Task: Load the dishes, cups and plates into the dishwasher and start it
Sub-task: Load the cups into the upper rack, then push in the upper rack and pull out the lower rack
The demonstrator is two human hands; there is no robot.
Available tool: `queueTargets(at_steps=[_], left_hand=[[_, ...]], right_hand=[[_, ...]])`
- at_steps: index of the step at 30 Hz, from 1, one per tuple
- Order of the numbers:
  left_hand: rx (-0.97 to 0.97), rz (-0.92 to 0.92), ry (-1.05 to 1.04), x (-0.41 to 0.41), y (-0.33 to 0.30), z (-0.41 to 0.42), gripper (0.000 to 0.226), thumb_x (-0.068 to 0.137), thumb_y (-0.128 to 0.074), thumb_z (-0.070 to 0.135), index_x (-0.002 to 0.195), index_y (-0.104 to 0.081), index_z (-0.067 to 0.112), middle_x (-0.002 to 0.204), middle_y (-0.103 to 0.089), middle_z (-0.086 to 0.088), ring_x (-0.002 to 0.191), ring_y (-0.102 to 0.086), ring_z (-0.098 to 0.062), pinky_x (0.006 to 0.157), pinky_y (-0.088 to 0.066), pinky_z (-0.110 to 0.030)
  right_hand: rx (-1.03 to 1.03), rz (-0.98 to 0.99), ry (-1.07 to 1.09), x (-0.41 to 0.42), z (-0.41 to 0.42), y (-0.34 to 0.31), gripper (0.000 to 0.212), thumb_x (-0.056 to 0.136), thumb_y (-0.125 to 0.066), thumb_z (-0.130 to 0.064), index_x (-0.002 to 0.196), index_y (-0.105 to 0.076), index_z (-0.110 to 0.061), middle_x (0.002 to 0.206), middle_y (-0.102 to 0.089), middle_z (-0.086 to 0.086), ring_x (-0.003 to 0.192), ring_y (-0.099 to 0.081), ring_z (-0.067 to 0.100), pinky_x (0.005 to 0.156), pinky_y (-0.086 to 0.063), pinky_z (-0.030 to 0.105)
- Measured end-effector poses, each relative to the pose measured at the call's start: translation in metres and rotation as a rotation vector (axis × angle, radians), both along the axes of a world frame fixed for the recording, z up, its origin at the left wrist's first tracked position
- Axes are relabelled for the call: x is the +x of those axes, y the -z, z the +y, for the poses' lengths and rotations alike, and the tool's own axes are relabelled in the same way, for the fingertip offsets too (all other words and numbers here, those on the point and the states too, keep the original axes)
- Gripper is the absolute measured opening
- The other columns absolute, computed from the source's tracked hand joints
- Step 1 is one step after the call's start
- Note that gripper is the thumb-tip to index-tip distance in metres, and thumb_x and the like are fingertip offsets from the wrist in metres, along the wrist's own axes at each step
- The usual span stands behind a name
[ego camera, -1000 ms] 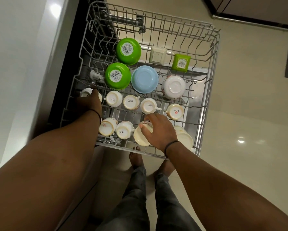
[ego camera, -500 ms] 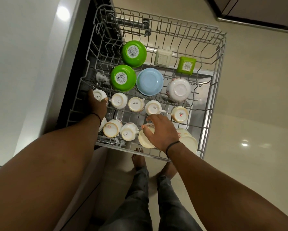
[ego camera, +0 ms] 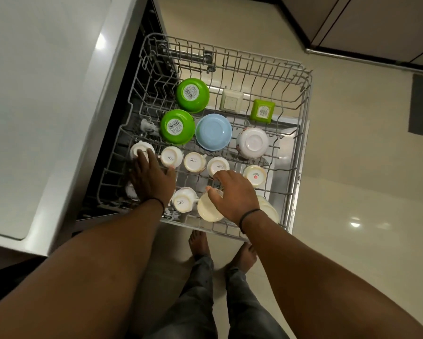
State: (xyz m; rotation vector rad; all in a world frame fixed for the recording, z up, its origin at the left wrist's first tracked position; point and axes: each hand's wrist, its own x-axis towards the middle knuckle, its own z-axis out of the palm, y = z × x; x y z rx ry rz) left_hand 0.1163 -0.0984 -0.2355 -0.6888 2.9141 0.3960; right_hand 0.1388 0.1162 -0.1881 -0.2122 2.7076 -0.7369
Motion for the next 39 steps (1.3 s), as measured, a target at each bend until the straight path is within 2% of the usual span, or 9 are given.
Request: queueTargets(at_steps=[5, 9, 15, 20, 27, 29, 32, 35, 39], left_hand=[[-0.038, 0.01, 0.232, 0.008, -0.024, 0.031, 0.075, 0.088, -0.059, 0.043, 0.149, -0.033, 0.007, 0.157, -0.026, -0.016, 0.145, -0.024, -0.034, 0.114, -0.022, -0.051], [-0.054, -0.026, 0.393, 0.008, -0.051, 0.056, 0.077, 0.093, -0.051, 0.049, 0.154, -0.021, 0.013, 0.162, -0.011, -0.011, 0.15, -0.009, -0.028, 0.118, -0.009, -0.048], [-0.03, -0.057, 0.539, 0.017, -0.08, 0.097, 0.077, 0.095, -0.041, 0.054, 0.155, -0.014, 0.015, 0.163, -0.006, -0.009, 0.15, -0.006, -0.028, 0.119, -0.011, -0.049], [0.019, -0.098, 0.657, 0.033, -0.099, 0.138, 0.076, 0.095, -0.036, 0.058, 0.155, -0.014, 0.016, 0.164, -0.004, -0.005, 0.15, -0.001, -0.023, 0.121, -0.006, -0.045], [0.073, -0.037, 1.323, 0.07, -0.092, 0.199, 0.059, 0.094, -0.033, 0.054, 0.146, -0.039, 0.026, 0.157, -0.03, -0.008, 0.144, -0.024, -0.031, 0.115, -0.024, -0.049], [0.096, 0.008, 1.418, 0.08, -0.083, 0.218, 0.051, 0.096, -0.038, 0.051, 0.141, -0.042, 0.027, 0.153, -0.036, -0.006, 0.142, -0.028, -0.029, 0.113, -0.028, -0.046], [0.08, -0.052, 1.461, 0.092, -0.072, 0.234, 0.048, 0.099, -0.038, 0.049, 0.14, -0.046, 0.027, 0.153, -0.036, -0.005, 0.145, -0.022, -0.028, 0.117, -0.024, -0.046], [0.078, -0.241, 1.461, 0.094, -0.062, 0.245, 0.05, 0.101, -0.035, 0.047, 0.143, -0.044, 0.021, 0.156, -0.03, -0.012, 0.148, -0.012, -0.031, 0.121, -0.011, -0.046], [-0.068, -0.299, 1.486, 0.086, -0.046, 0.245, 0.05, 0.102, -0.032, 0.046, 0.138, -0.051, 0.016, 0.15, -0.04, -0.013, 0.147, -0.013, -0.028, 0.12, -0.011, -0.044]], right_hand=[[0.017, 0.0, 0.001, 0.0, 0.015, -0.016, 0.045, 0.088, -0.056, -0.048, 0.121, -0.058, -0.017, 0.113, -0.064, 0.006, 0.105, -0.057, 0.027, 0.088, -0.045, 0.04], [0.036, -0.01, 0.004, 0.006, 0.034, -0.031, 0.053, 0.09, -0.054, -0.051, 0.132, -0.053, -0.018, 0.128, -0.059, 0.003, 0.118, -0.053, 0.024, 0.099, -0.04, 0.038], [0.083, 0.014, 0.046, 0.018, 0.068, -0.059, 0.049, 0.092, -0.051, -0.048, 0.131, -0.052, -0.019, 0.131, -0.058, 0.002, 0.121, -0.051, 0.023, 0.101, -0.04, 0.038], [-0.032, -0.127, 0.47, 0.024, 0.099, -0.067, 0.044, 0.096, -0.048, -0.044, 0.128, -0.053, -0.012, 0.13, -0.057, 0.01, 0.118, -0.053, 0.03, 0.094, -0.043, 0.038], [-0.477, -0.488, 1.016, 0.005, 0.126, -0.045, 0.081, 0.09, -0.034, -0.068, 0.145, -0.041, -0.009, 0.145, -0.047, 0.014, 0.129, -0.046, 0.033, 0.11, -0.036, 0.044], [-0.641, -0.525, 1.027, -0.01, 0.131, -0.041, 0.078, 0.093, -0.032, -0.068, 0.143, -0.044, -0.01, 0.147, -0.045, 0.015, 0.132, -0.044, 0.032, 0.112, -0.033, 0.043], [-0.772, -0.57, 0.968, -0.026, 0.138, -0.037, 0.071, 0.098, -0.03, -0.061, 0.151, -0.031, -0.014, 0.156, -0.031, 0.009, 0.143, -0.029, 0.026, 0.115, -0.022, 0.038], [-0.753, -0.578, 0.93, -0.035, 0.141, -0.027, 0.077, 0.094, -0.03, -0.068, 0.152, -0.028, -0.018, 0.158, -0.029, 0.006, 0.144, -0.027, 0.025, 0.116, -0.021, 0.039], [-0.611, -0.557, 0.901, -0.043, 0.132, -0.018, 0.096, 0.081, -0.03, -0.084, 0.149, -0.035, -0.016, 0.152, -0.039, 0.01, 0.137, -0.038, 0.03, 0.114, -0.029, 0.045]])
